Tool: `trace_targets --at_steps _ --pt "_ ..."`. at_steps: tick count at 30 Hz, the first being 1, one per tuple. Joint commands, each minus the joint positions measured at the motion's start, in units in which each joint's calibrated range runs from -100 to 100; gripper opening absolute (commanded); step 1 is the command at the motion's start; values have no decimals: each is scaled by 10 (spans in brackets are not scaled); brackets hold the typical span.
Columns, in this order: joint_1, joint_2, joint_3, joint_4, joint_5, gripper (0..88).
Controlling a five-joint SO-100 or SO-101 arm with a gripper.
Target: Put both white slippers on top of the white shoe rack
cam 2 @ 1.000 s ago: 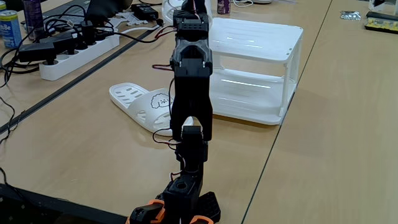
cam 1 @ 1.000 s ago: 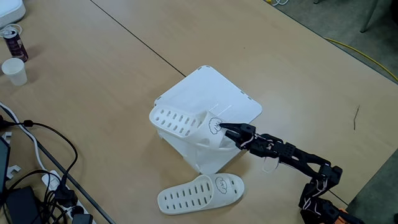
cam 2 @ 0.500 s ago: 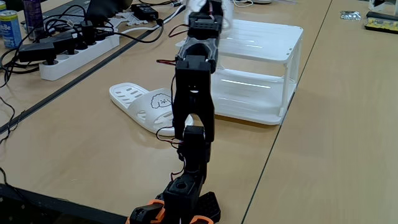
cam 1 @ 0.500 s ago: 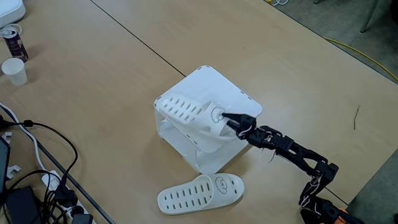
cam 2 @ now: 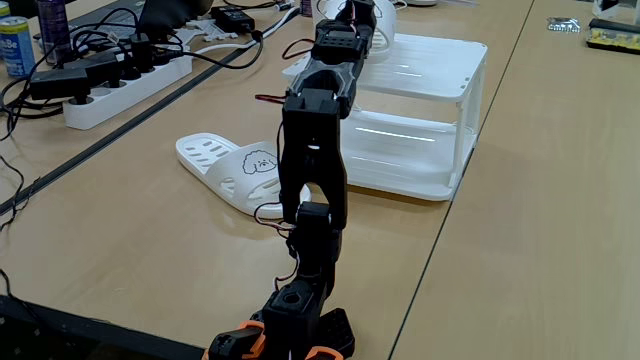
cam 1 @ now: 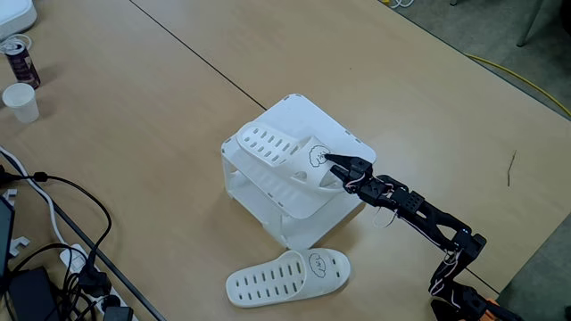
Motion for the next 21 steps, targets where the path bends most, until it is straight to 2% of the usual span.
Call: trace_targets --at_steps 1,21 --pt "-4 -7 -62 -2 4 8" --pt "-34 56 -126 -3 4 8"
